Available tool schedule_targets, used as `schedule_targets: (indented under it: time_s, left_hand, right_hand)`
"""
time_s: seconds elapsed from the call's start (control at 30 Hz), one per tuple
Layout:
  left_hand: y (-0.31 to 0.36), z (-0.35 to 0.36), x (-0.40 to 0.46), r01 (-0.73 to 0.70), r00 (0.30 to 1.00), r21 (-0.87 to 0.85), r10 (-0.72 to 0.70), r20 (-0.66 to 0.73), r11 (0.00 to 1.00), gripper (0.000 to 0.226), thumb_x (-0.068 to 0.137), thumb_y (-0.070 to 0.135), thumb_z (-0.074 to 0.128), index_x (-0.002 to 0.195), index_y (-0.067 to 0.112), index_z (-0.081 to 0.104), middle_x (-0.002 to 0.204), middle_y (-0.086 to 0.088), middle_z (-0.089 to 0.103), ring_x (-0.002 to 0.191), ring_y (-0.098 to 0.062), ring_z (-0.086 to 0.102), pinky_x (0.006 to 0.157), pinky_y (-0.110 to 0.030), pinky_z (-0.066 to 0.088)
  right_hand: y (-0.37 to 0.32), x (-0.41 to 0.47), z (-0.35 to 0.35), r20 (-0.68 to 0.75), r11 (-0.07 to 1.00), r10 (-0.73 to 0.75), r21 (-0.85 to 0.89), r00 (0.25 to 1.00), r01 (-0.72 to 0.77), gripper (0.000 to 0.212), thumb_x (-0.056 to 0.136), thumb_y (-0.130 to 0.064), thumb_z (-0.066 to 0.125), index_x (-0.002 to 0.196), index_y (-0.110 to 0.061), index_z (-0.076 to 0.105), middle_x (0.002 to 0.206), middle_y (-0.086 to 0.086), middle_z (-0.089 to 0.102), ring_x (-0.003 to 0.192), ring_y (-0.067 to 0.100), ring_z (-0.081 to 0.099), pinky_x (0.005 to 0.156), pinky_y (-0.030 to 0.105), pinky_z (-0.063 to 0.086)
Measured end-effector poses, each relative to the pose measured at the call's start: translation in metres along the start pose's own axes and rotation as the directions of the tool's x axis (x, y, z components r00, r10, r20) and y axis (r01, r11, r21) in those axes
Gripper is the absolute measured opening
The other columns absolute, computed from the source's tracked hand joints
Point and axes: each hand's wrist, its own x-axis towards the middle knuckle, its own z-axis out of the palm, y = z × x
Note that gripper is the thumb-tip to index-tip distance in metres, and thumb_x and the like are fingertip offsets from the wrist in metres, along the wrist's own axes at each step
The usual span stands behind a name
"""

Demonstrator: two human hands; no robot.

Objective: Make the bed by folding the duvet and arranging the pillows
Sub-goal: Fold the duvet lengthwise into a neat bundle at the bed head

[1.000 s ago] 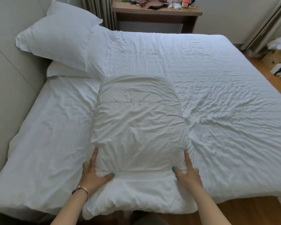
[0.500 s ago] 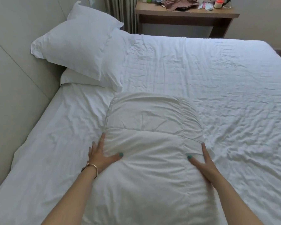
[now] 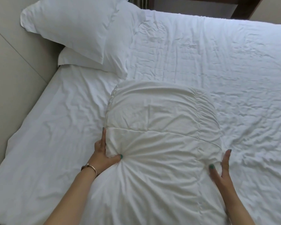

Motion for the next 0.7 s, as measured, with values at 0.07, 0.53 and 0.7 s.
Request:
schedule_targets:
  time_s: [0.07, 0.53, 0.7]
  left_hand:
    - [0.002, -0.001, 0.000, -0.018, 1.000, -0.023, 0.018, -0.003, 1.000, 0.123, 0.071, 0.043, 0.080, 0.126, 0.068, -0.027, 0.142, -0.002, 0.022, 0.130, -0.020, 0.037, 0.109, -0.037, 0.032]
    - [-0.009, 0.016, 0.046, -0.102, 0.994, -0.001, 0.102, 0.040, 0.995, 0.106, 0.048, 0.071, 0.075, 0.124, 0.072, 0.002, 0.118, 0.001, 0.034, 0.104, -0.023, 0.054, 0.089, -0.030, 0.045]
    - [0.007, 0.001, 0.010, -0.259, 0.963, -0.046, 0.255, -0.082, 0.965, 0.092, 0.053, 0.062, 0.073, 0.129, 0.061, 0.022, 0.121, 0.004, 0.044, 0.104, -0.014, 0.050, 0.088, -0.031, 0.045]
  right_hand:
    - [-0.001, 0.000, -0.001, 0.008, 1.000, 0.007, -0.030, 1.000, -0.007, 0.121, 0.039, -0.091, 0.064, 0.134, -0.067, -0.007, 0.151, -0.028, 0.002, 0.136, -0.006, 0.015, 0.114, 0.029, 0.019]
    - [0.016, 0.020, 0.040, -0.111, 0.962, 0.097, -0.244, 0.989, -0.121, 0.117, 0.043, -0.068, 0.084, 0.136, -0.072, 0.012, 0.145, 0.013, 0.035, 0.127, 0.032, 0.044, 0.104, 0.054, 0.039]
    - [-0.016, -0.020, 0.052, -0.163, 0.970, -0.148, -0.216, 0.975, 0.111, 0.100, 0.068, -0.019, 0.087, 0.137, -0.062, 0.027, 0.132, -0.006, 0.035, 0.119, 0.009, 0.040, 0.105, 0.035, 0.035]
